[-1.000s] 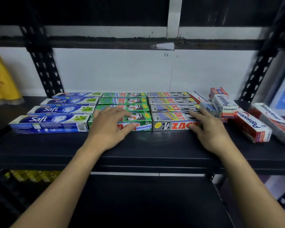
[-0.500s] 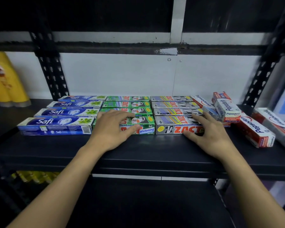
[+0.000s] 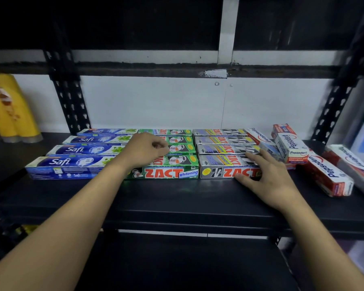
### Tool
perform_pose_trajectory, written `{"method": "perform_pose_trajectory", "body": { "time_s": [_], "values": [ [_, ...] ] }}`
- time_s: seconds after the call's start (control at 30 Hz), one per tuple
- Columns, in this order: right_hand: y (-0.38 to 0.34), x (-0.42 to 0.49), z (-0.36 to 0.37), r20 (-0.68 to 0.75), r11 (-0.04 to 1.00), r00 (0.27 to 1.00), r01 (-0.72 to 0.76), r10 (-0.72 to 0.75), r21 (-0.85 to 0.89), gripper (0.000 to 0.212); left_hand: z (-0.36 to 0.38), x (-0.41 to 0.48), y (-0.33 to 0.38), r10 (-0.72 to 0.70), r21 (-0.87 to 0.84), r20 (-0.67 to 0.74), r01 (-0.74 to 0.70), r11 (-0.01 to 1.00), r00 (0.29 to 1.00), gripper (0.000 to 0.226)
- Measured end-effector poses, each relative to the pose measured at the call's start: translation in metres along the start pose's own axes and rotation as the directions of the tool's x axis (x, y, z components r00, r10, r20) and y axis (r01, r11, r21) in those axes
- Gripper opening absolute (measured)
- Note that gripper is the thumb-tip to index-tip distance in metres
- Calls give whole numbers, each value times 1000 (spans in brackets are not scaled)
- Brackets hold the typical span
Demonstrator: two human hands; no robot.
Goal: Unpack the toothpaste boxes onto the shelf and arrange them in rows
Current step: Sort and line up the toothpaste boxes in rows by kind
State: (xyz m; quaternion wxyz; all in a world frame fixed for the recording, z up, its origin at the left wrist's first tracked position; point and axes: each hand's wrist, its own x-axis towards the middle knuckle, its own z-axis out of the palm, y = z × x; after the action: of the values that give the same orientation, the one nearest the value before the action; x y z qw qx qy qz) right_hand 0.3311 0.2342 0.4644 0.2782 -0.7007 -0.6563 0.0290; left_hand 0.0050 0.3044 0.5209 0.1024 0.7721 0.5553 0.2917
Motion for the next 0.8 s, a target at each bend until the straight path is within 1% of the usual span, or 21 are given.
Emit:
{"method": "perform_pose_trajectory", "body": {
  "time_s": [0.17, 0.47, 0.8],
  "values": [
    [-2, 0, -1, 5, 1000, 1000, -6, 6, -5, 80, -3, 7, -3, -55, -53, 70, 59, 997, 996, 32],
    [-8, -4, -6, 24, 1000, 999, -25, 25, 0, 78, -5, 13, -12, -135, -255, 124, 163, 953, 983, 31],
    [-7, -5, -6, 13, 1000, 1000, -20, 19, 13, 77, -7, 17, -17, -178, -323, 179, 228, 918, 968, 34]
  ]
}}
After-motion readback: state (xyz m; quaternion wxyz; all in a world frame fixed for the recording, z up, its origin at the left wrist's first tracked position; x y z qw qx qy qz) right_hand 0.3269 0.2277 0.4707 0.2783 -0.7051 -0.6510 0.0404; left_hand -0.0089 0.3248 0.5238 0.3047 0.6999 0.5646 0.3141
